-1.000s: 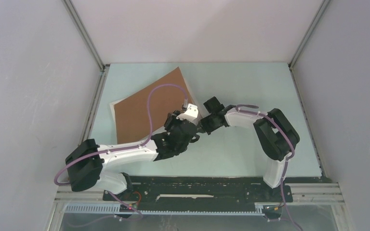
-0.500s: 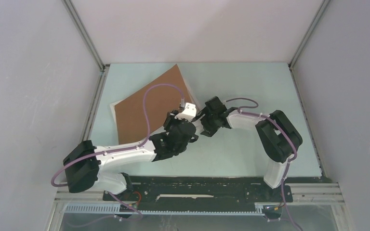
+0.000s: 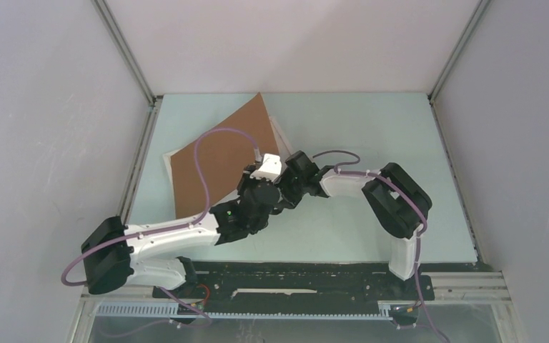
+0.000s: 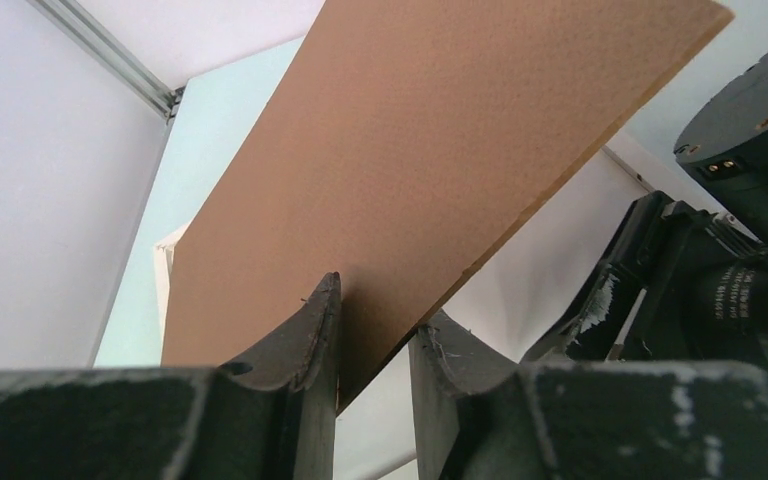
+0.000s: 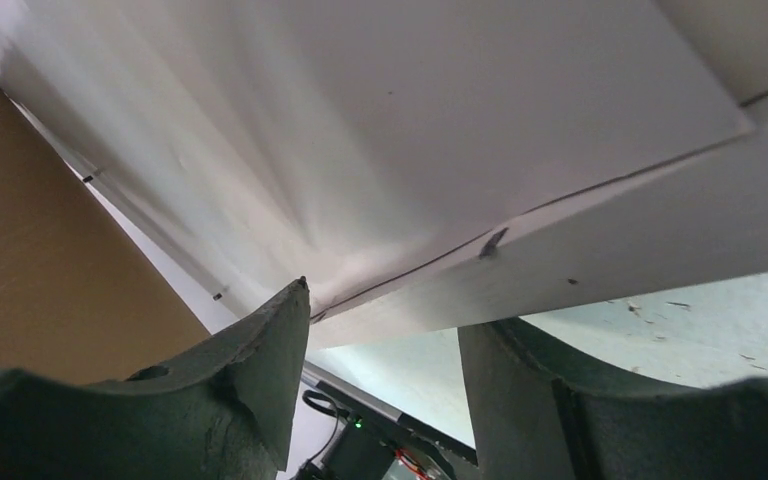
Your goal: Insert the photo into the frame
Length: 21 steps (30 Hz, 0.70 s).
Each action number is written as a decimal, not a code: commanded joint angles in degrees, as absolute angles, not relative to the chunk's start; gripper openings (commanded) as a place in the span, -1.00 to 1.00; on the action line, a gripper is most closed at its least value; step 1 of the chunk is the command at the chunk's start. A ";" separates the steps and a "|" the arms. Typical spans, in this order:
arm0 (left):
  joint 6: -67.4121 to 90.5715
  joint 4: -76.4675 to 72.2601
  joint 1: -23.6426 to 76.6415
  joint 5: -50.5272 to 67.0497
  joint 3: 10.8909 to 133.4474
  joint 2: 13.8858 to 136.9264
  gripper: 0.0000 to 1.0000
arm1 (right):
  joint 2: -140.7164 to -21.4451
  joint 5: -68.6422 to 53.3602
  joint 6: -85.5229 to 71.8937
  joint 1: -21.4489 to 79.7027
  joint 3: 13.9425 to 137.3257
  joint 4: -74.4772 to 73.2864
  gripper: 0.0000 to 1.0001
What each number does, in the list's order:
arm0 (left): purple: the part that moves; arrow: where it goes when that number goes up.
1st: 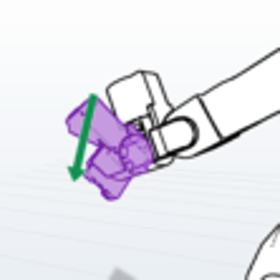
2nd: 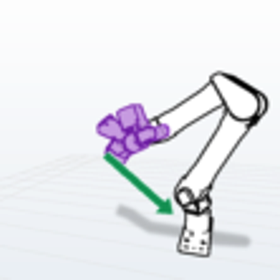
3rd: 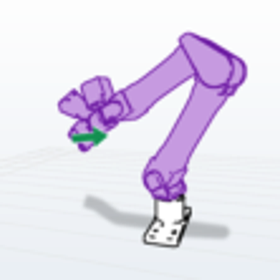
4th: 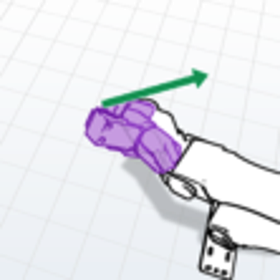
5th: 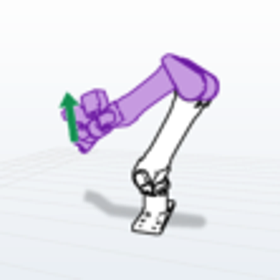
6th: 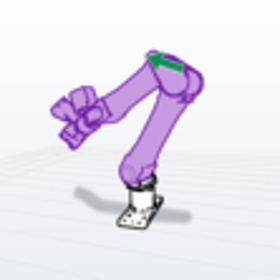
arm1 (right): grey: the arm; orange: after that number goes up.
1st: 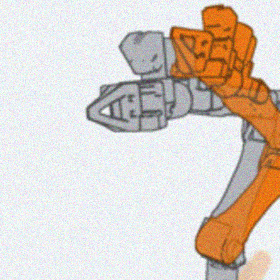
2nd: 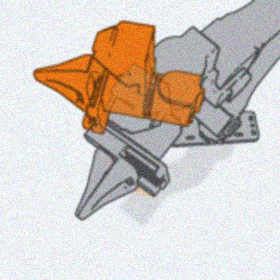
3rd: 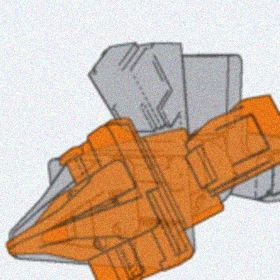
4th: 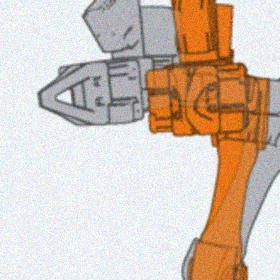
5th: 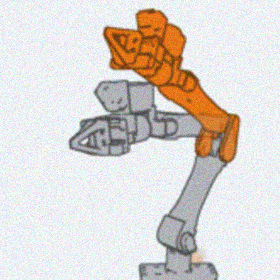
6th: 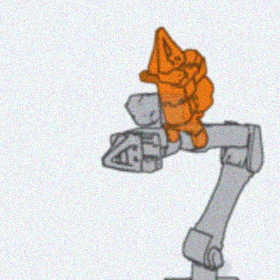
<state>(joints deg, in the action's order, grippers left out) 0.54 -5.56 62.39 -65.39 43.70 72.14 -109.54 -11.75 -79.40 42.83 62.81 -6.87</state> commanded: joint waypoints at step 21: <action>5.80 -17.01 62.14 -65.32 39.76 67.50 -1.00 | -104.60 -0.22 -77.36 36.37 62.29 -17.81 -0.27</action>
